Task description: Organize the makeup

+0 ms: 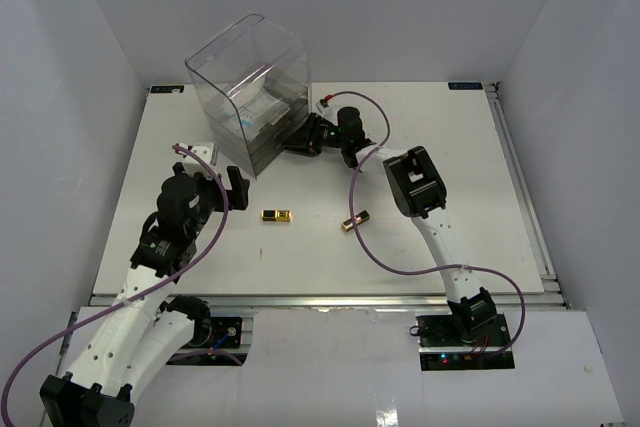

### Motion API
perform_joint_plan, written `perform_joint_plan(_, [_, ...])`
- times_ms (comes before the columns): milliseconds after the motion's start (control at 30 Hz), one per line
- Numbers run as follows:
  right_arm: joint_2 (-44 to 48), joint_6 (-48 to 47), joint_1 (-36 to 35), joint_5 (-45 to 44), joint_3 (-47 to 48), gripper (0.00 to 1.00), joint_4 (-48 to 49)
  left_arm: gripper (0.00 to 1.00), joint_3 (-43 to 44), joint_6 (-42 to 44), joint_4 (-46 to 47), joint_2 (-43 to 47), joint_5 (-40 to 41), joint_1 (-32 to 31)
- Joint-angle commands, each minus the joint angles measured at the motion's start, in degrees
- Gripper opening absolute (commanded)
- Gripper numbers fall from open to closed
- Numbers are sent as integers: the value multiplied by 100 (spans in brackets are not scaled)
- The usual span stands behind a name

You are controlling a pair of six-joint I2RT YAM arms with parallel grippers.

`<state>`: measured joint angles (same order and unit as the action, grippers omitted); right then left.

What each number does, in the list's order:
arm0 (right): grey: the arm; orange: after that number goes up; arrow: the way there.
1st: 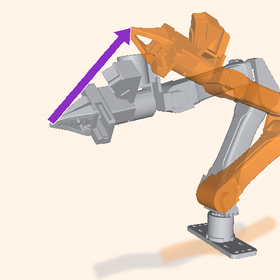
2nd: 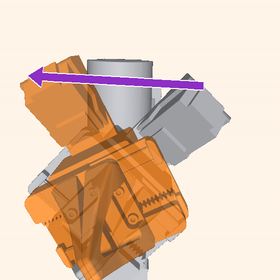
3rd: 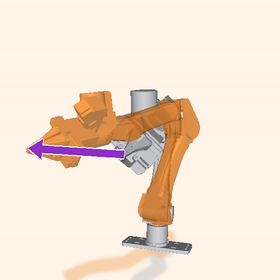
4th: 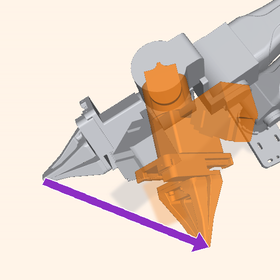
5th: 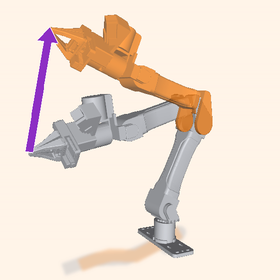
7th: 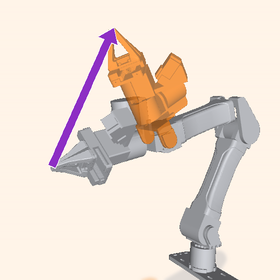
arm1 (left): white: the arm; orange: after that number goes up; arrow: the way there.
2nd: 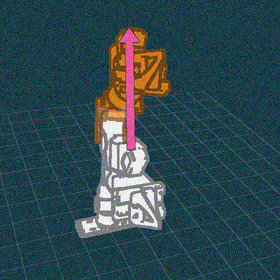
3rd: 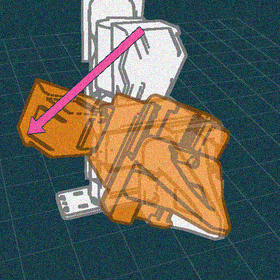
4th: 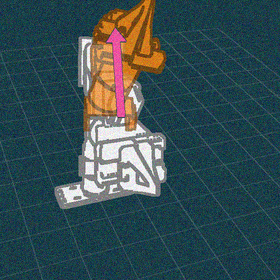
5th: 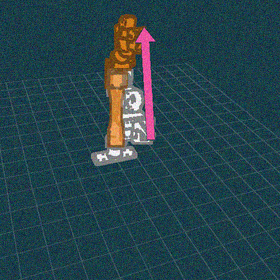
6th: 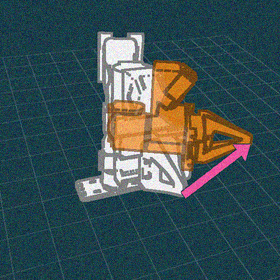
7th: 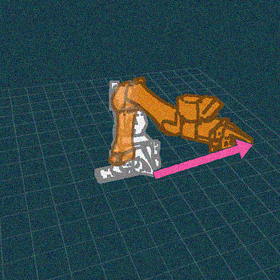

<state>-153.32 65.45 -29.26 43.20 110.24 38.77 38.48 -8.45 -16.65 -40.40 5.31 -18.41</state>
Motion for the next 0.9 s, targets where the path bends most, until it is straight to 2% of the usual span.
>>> perform_joint_plan(0, [109,100,25,186,77,43,568,98,19,-25,121,92,-100,57])
perform_joint_plan(367, [-74,306,25,-204,323,43,553,98,14,-17,131,22,-121,92])
perform_joint_plan(667, [-128,390,34,-303,279,19,658,98,19,-25,127,6,-65,118])
perform_joint_plan(867, [-29,433,99,-234,68,9,823,98,10,-21,123,10,-56,118])
